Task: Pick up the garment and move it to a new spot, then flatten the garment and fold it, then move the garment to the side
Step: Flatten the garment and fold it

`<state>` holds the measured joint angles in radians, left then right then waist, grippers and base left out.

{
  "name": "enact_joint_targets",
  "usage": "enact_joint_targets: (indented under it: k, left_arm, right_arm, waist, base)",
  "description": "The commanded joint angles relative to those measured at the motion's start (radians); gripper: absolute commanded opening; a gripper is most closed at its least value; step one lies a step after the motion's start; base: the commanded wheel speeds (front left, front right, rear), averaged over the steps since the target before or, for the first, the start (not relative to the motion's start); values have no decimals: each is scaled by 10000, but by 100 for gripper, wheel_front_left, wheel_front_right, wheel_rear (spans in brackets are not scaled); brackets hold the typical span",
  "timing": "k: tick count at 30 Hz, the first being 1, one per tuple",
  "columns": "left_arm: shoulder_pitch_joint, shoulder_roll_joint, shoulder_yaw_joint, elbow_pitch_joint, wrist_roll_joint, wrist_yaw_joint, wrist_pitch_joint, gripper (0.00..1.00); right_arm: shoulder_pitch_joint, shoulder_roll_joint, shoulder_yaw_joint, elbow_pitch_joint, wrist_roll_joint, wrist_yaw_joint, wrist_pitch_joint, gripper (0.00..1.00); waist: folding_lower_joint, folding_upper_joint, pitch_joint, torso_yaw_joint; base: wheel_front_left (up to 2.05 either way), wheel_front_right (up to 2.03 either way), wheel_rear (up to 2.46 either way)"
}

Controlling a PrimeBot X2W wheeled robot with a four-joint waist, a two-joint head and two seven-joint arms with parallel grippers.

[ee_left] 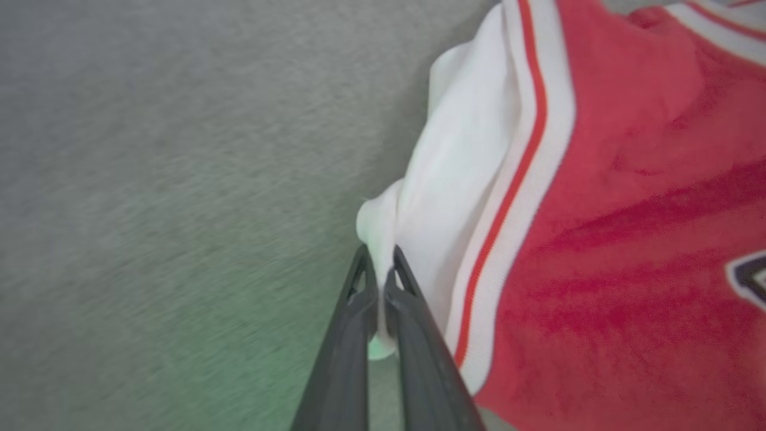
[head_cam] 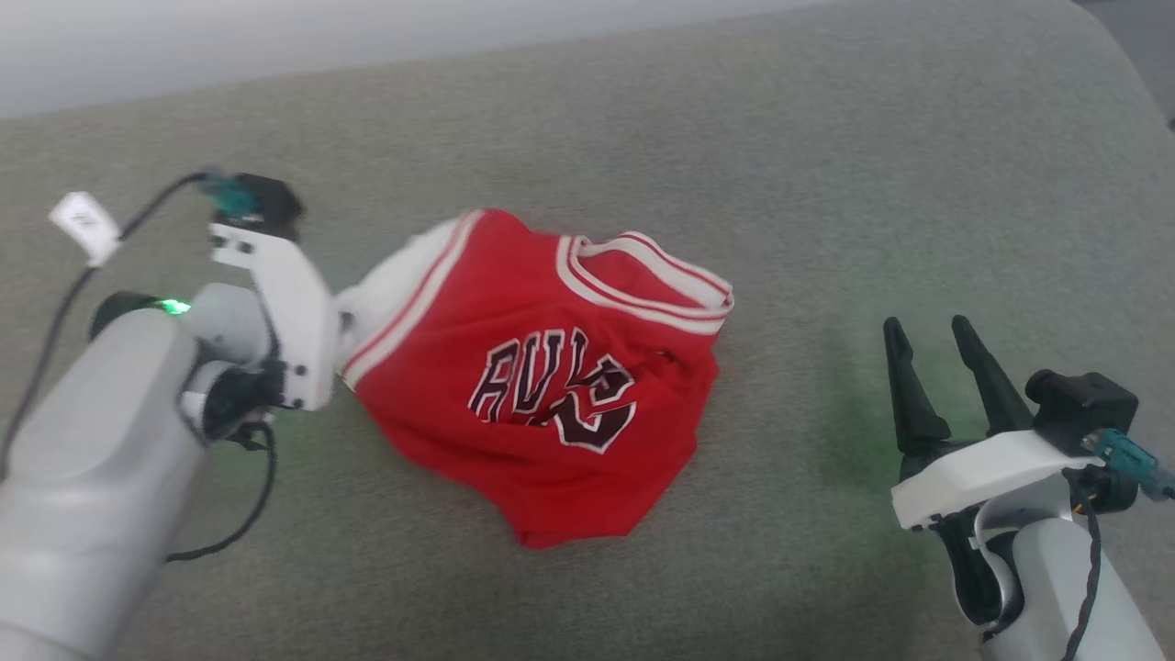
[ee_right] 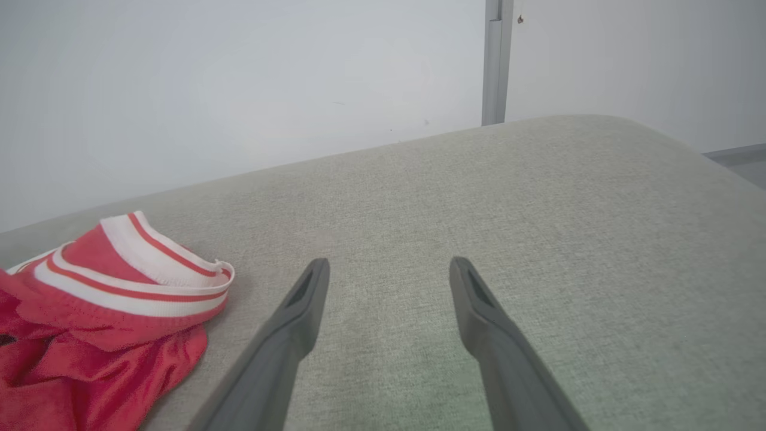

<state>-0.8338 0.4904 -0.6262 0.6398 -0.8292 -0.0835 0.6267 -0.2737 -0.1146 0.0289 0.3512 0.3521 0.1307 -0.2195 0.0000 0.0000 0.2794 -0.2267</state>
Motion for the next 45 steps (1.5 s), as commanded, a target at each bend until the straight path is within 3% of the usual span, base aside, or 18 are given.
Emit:
enact_joint_targets:
  k: [1,14,20,26,27,28,29,30,39,45]
  left_arm:
    - [176,76,66,-34,-148,51,-79,0]
    - [3081,2183,1806,-2944,-984,1913,-1098,0]
    - [4214,2365,2159,-3128,-1471,2364,-1235,0]
    - [4672,2188,2196,-2730,-1660,2333,-1392,0]
    - [4708,2184,2174,-2681,-1626,2292,-1468,20]
    - [4739,2177,2168,-2669,-1591,2231,-1555,47]
    - [4787,2129,2211,-2658,-1655,2198,-1635,92]
    - [4818,2110,2229,-2676,-1683,2160,-1734,100]
    - [5206,2096,2581,-3497,-1150,1815,-3727,100]
    - [5722,2020,2726,-4092,-579,1863,-5338,100]
  right_arm:
    - [6,10,-2,-20,21,0,-40,100]
    - [302,-43,-323,-350,-141,-1,316,100]
    - [311,-37,-329,-496,-166,-1,482,100]
    - [382,-75,-238,-588,-150,-1,626,100]
    - [407,-84,-214,-596,-136,-1,656,100]
    - [431,-93,-186,-613,-119,-1,682,100]
    - [450,-107,-154,-628,-111,-1,718,100]
    - [474,-126,-119,-644,-93,-1,728,100]
    - [779,-317,215,-876,133,-1,1250,100]
    - [821,-452,610,-1023,479,-1,1878,100]
  waist:
    - [0,0,-55,95]
    - [0,0,-434,1196]
    - [0,0,-424,1360]
    - [0,0,-525,1413]
    - [0,0,-570,1421]
    - [0,0,-607,1431]
    - [0,0,-654,1447]
    - [0,0,-708,1474]
    - [0,0,-1286,1879]
    - [0,0,-1551,2218]
  base:
    - [0,0,0]
    - [0,0,0]
    - [0,0,0]
    - [0,0,0]
    - [0,0,0]
    - [0,0,0]
    - [0,0,0]
    - [0,0,0]
    - [0,0,0]
    - [0,0,0]
